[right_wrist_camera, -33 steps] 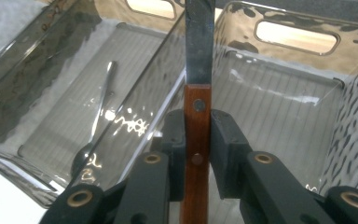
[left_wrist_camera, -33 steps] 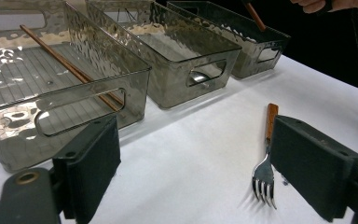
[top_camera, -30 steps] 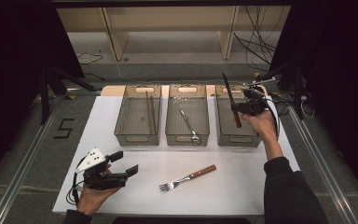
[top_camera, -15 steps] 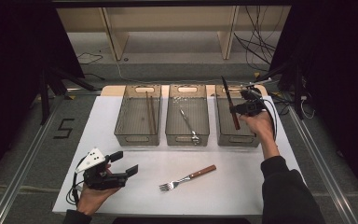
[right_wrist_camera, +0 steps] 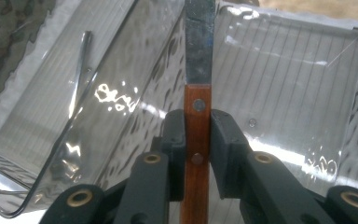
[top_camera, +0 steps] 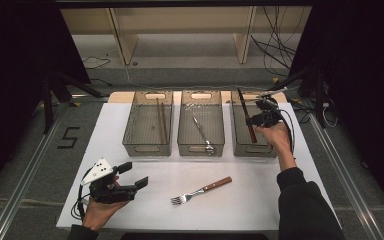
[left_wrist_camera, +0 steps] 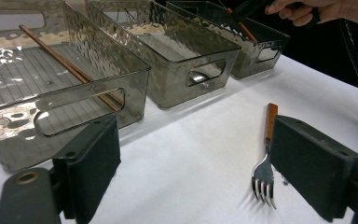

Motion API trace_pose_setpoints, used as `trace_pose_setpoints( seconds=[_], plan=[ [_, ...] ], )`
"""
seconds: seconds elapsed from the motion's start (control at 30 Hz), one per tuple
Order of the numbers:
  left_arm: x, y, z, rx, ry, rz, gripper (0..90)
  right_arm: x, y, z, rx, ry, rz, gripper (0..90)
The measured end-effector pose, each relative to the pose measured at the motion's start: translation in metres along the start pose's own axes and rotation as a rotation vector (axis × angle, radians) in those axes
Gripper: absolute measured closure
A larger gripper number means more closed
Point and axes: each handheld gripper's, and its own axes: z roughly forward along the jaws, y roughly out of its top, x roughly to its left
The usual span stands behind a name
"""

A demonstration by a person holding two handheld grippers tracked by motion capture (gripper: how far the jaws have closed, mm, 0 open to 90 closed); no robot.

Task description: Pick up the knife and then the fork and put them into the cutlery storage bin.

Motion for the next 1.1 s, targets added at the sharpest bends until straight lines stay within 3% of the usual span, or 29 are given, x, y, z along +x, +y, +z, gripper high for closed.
trace_pose_setpoints(
  seconds=[0.97, 1.07, 1.1],
  plan=[
    [0.0, 0.0, 0.0, -0.002, 0.0, 0.002, 16.2, -0.003, -0.005, 0.019, 0.106, -0.05, 0.034, 76.9],
    [0.0, 0.001, -0.001, -0.003, 0.0, 0.002, 16.2, -0.003, -0.006, 0.02, 0.119, -0.064, 0.043, 74.0],
    [0.0, 0.0, -0.001, -0.004, 0.0, 0.001, 16.2, -0.004, -0.006, 0.02, 0.111, -0.059, 0.047, 67.2]
  ],
)
